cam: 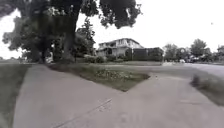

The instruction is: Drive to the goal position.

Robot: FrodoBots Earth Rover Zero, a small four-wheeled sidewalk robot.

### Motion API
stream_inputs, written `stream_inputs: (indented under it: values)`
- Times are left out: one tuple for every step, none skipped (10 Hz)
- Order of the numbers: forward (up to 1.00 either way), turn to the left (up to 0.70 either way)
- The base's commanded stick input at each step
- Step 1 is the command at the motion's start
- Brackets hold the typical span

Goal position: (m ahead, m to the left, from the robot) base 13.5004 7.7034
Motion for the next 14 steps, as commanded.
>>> stream_inputs:
  values:
    - [0.7, 0.35]
    - [0.7, 0.35]
    - [0.7, 0.35]
    - [0.7, 0.35]
    - [0.7, 0.35]
    - [0.7, 0.35]
    - [0.7, 0.35]
    - [0.7, 0.35]
    - [0.7, 0.35]
    - [0.7, 0.35]
    - [0.7, 0.12]
    - [0.7, 0.0]
    - [0.7, 0.0]
    - [0.7, 0.0]
